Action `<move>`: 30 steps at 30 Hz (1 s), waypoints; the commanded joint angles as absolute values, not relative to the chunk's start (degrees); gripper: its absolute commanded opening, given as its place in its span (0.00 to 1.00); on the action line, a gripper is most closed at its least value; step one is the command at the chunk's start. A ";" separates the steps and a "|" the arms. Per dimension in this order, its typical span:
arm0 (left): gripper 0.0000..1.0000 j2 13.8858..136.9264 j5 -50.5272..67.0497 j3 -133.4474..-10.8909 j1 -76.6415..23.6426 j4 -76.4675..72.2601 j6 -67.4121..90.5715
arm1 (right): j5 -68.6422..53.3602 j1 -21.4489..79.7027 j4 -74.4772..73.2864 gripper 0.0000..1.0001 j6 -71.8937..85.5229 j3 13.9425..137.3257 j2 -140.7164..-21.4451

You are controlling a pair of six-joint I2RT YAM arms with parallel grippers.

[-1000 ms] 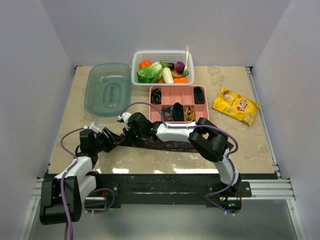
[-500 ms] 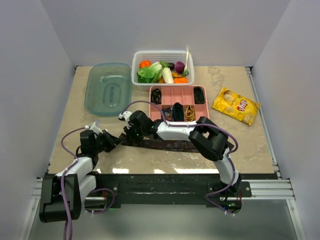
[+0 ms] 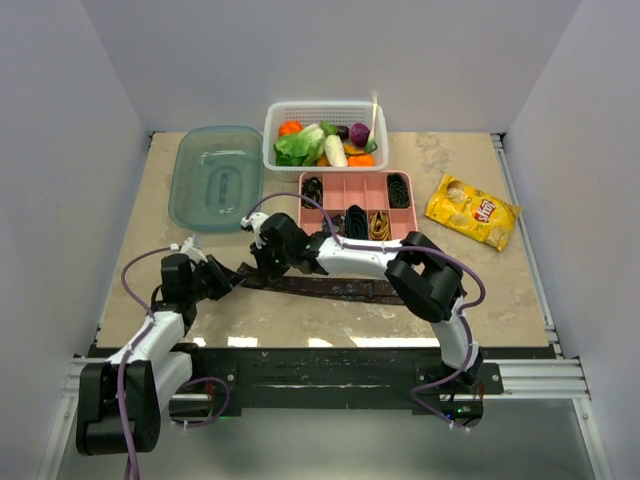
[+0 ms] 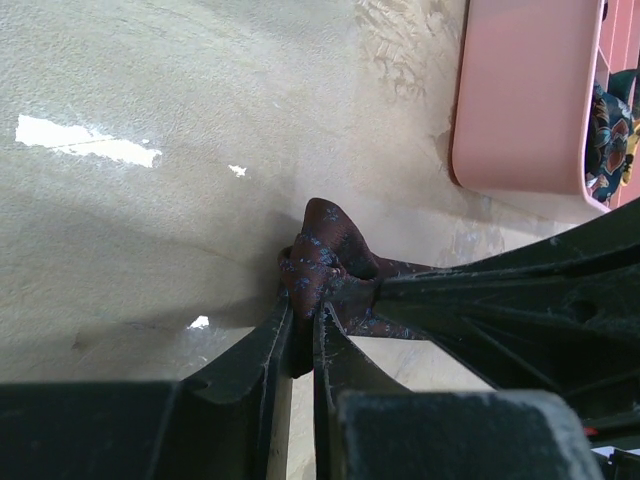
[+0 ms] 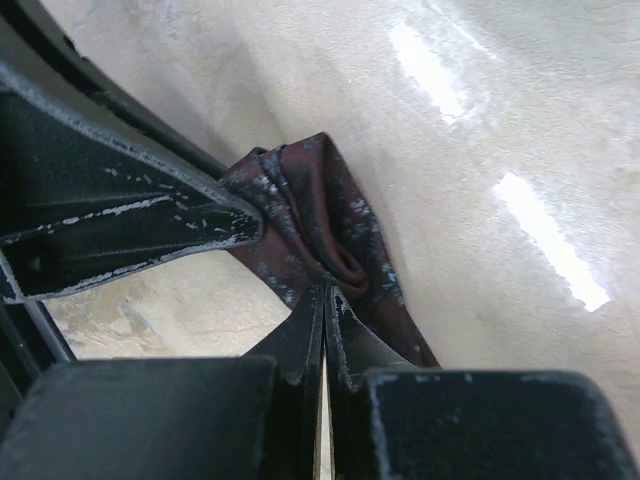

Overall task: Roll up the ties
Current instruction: Roll the tie at the center of the board.

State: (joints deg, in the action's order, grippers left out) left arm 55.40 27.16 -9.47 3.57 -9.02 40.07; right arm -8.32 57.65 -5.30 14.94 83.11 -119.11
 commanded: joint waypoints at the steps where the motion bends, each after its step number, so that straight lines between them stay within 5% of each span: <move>1: 0.00 54.05 24.18 -12.13 2.11 -6.42 38.58 | -5.36 57.39 -7.47 0.00 14.15 87.01 -118.65; 30: 0.00 55.46 11.00 -26.36 -11.24 8.79 38.32 | -9.39 58.18 -4.92 0.00 17.58 91.58 -125.07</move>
